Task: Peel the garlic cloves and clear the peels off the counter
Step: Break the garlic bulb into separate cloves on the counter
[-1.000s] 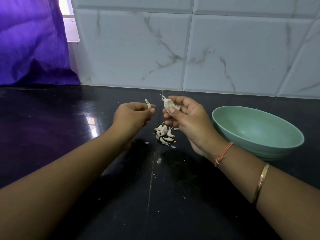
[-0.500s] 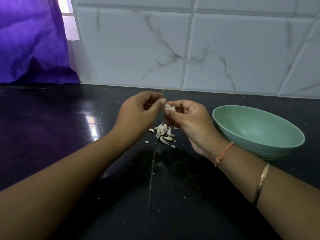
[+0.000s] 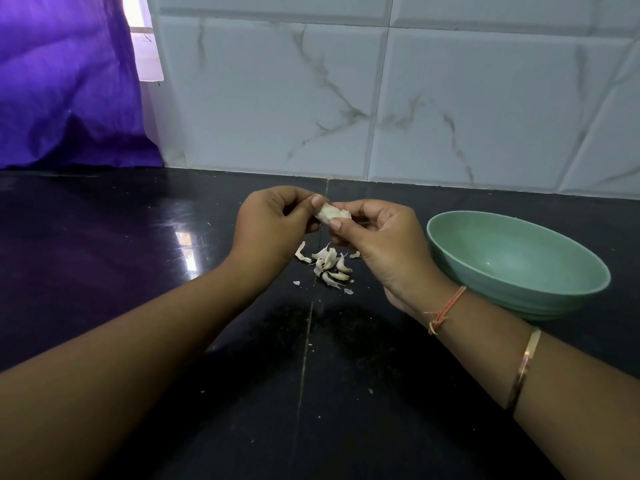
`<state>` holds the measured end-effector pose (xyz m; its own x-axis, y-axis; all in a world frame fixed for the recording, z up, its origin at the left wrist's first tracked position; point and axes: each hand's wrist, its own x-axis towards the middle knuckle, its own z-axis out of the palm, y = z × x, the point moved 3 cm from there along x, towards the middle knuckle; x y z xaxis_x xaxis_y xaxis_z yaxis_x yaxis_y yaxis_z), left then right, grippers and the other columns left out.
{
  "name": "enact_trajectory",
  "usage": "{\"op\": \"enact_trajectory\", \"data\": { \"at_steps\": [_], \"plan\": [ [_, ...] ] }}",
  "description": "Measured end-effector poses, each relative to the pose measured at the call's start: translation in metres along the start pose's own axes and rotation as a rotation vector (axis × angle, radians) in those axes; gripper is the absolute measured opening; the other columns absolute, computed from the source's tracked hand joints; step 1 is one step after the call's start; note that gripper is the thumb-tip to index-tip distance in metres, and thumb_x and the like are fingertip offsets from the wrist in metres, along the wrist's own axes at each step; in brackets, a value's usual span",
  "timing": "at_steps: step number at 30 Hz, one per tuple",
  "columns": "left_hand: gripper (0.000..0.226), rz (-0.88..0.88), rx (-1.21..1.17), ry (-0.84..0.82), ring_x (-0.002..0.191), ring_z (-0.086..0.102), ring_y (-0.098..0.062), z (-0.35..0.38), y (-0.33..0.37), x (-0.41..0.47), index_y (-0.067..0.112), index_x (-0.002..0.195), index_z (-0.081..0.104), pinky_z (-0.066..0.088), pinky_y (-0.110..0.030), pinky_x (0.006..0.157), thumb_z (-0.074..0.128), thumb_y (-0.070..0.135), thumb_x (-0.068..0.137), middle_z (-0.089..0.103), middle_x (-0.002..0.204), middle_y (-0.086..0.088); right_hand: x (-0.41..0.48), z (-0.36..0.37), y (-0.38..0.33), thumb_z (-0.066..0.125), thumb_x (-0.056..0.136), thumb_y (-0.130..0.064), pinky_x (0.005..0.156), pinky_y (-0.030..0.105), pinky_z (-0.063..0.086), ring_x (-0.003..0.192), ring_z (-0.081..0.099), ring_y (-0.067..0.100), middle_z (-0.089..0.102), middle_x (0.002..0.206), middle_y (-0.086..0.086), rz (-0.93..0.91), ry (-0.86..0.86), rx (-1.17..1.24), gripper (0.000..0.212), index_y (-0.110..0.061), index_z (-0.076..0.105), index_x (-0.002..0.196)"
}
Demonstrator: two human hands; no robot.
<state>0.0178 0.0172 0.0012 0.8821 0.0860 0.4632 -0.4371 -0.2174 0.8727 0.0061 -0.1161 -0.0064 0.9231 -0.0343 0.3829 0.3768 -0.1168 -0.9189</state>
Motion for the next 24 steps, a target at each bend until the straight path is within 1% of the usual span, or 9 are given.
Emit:
{"op": "enact_trajectory", "data": {
  "at_steps": [3, 6, 9, 11, 13, 15, 17, 20, 24],
  "plan": [
    [0.019, -0.104, -0.156, -0.014, 0.058, 0.062, -0.001, 0.0038, -0.0037, -0.0015, 0.016, 0.077, 0.067, 0.052, -0.015, 0.061, 0.055, 0.011, 0.092, 0.068, 0.065, 0.006, 0.001, 0.0, 0.0, 0.064, 0.084, -0.003, 0.077, 0.039, 0.055, 0.066, 0.062, 0.012, 0.07, 0.078, 0.006, 0.019, 0.001, 0.011, 0.018, -0.02, 0.068, 0.083],
    [0.019, -0.202, -0.312, -0.006, 0.056, 0.063, -0.003, 0.0043, -0.0077, -0.0006, 0.009, 0.078, 0.062, 0.051, -0.013, 0.055, 0.051, 0.009, 0.094, 0.066, 0.065, 0.001, 0.0026, -0.0019, 0.0028, 0.063, 0.084, 0.0, 0.073, 0.031, 0.054, 0.064, 0.062, 0.01, 0.069, 0.078, 0.005, 0.053, 0.014, 0.025, 0.017, -0.017, 0.068, 0.086],
    [0.018, -0.21, -0.285, 0.003, 0.054, 0.062, -0.002, 0.0023, -0.0097, 0.0015, 0.008, 0.078, 0.061, 0.052, -0.014, 0.056, 0.051, 0.008, 0.093, 0.064, 0.065, -0.001, 0.0031, -0.0044, 0.0059, 0.064, 0.083, 0.001, 0.079, 0.035, 0.054, 0.068, 0.063, 0.014, 0.069, 0.081, 0.008, 0.073, 0.02, 0.026, 0.017, -0.015, 0.068, 0.088],
    [0.017, -0.207, -0.229, -0.005, 0.056, 0.061, -0.002, 0.0024, -0.0103, 0.0009, 0.01, 0.078, 0.062, 0.053, -0.015, 0.058, 0.053, 0.01, 0.092, 0.065, 0.068, 0.0, 0.0035, -0.0049, 0.0065, 0.064, 0.083, 0.002, 0.08, 0.036, 0.055, 0.07, 0.063, 0.016, 0.07, 0.085, 0.009, 0.074, 0.017, 0.022, 0.017, -0.014, 0.068, 0.09],
    [0.013, -0.186, -0.149, -0.016, 0.062, 0.06, -0.003, 0.0027, -0.0101, -0.0007, 0.015, 0.078, 0.063, 0.053, -0.017, 0.059, 0.059, 0.018, 0.089, 0.065, 0.074, -0.001, 0.0032, -0.0049, 0.0063, 0.065, 0.082, 0.002, 0.081, 0.037, 0.056, 0.071, 0.064, 0.017, 0.07, 0.088, 0.01, 0.073, 0.018, 0.025, 0.018, -0.012, 0.068, 0.092],
    [0.01, -0.166, -0.108, -0.026, 0.064, 0.058, -0.005, 0.0028, -0.0084, -0.0028, 0.018, 0.077, 0.065, 0.051, -0.019, 0.06, 0.066, 0.025, 0.083, 0.064, 0.075, -0.001, 0.0025, -0.0051, 0.0059, 0.067, 0.08, 0.001, 0.081, 0.04, 0.056, 0.074, 0.064, 0.021, 0.07, 0.087, 0.01, 0.062, 0.018, 0.011, 0.018, -0.014, 0.068, 0.089],
    [0.007, -0.162, -0.145, -0.035, 0.059, 0.056, -0.004, 0.0031, -0.0067, -0.0036, 0.015, 0.076, 0.065, 0.051, -0.017, 0.058, 0.069, 0.018, 0.081, 0.062, 0.07, -0.003, 0.0021, -0.0049, 0.0059, 0.068, 0.079, 0.0, 0.082, 0.041, 0.056, 0.077, 0.065, 0.022, 0.071, 0.087, 0.01, 0.047, 0.017, -0.028, 0.019, -0.017, 0.068, 0.088],
    [0.007, -0.178, -0.226, -0.048, 0.054, 0.058, -0.002, 0.0039, -0.0071, -0.0018, 0.008, 0.08, 0.064, 0.053, -0.015, 0.06, 0.063, 0.003, 0.084, 0.063, 0.068, -0.005, 0.0025, -0.0049, 0.0074, 0.066, 0.081, 0.001, 0.082, 0.039, 0.056, 0.073, 0.065, 0.018, 0.07, 0.086, 0.008, 0.074, 0.028, -0.011, 0.019, -0.016, 0.068, 0.089],
    [0.012, -0.169, -0.225, -0.076, 0.054, 0.059, -0.001, 0.0069, -0.0102, -0.0005, 0.01, 0.086, 0.063, 0.053, -0.014, 0.06, 0.058, -0.002, 0.086, 0.062, 0.07, -0.004, 0.0029, -0.0033, 0.0084, 0.06, 0.086, 0.001, 0.08, 0.035, 0.057, 0.069, 0.065, 0.012, 0.069, 0.084, 0.007, 0.111, 0.023, 0.037, 0.015, -0.011, 0.067, 0.091]
  ]
}}
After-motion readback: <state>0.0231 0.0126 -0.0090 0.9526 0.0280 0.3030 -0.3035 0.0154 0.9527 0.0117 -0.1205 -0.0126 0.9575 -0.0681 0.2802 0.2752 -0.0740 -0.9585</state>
